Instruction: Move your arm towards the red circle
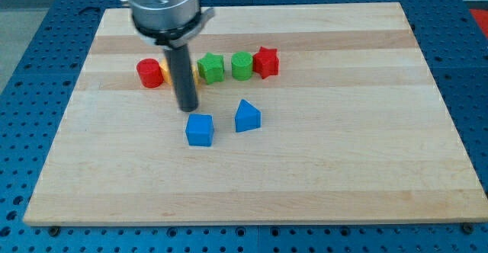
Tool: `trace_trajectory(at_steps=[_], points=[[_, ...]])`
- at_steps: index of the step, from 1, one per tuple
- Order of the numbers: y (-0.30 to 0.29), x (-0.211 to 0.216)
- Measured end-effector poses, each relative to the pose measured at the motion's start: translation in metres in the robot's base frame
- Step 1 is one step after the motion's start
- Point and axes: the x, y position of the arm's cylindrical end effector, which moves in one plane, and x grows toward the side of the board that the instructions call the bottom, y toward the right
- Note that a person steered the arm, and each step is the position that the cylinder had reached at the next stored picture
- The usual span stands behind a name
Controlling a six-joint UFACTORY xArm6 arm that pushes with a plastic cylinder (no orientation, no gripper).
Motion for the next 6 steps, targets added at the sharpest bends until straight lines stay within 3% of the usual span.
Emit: trace_trajectory(at_steps=[2, 4, 6], points=[[-0.106, -0.019], [-0.106, -0.060], [-0.099, -0.064]])
